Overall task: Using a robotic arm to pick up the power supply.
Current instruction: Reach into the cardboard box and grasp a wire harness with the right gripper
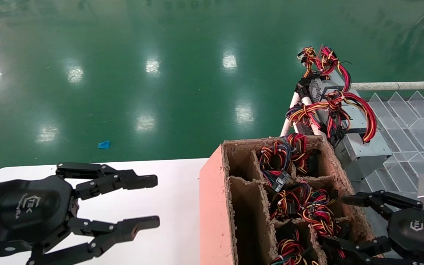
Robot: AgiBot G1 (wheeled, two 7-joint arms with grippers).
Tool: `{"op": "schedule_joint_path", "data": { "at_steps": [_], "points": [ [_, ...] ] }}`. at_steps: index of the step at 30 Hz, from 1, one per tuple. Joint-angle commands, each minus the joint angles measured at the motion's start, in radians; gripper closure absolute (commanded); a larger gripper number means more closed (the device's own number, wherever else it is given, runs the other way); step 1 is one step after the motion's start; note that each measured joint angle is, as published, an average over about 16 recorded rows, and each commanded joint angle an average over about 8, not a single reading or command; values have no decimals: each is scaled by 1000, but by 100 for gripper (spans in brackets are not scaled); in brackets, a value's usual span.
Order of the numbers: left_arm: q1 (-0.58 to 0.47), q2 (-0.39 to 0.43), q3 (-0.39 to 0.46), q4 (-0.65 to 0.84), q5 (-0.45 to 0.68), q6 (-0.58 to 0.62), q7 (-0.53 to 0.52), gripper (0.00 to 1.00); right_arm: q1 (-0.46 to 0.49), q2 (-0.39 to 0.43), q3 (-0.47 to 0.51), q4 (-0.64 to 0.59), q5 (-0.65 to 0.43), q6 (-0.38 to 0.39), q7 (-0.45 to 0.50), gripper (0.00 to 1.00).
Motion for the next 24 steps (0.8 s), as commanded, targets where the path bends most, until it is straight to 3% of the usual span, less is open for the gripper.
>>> {"op": "schedule_joint_path", "data": {
  "at_steps": [1,24],
  "points": [
    [0,0,0,0,0,0,0,100,-19,-1,2,-5,7,10,-8,100],
    [0,0,0,0,0,0,0,100,-10,-71,-28,-92,-18,10,-31,100]
  ]
}}
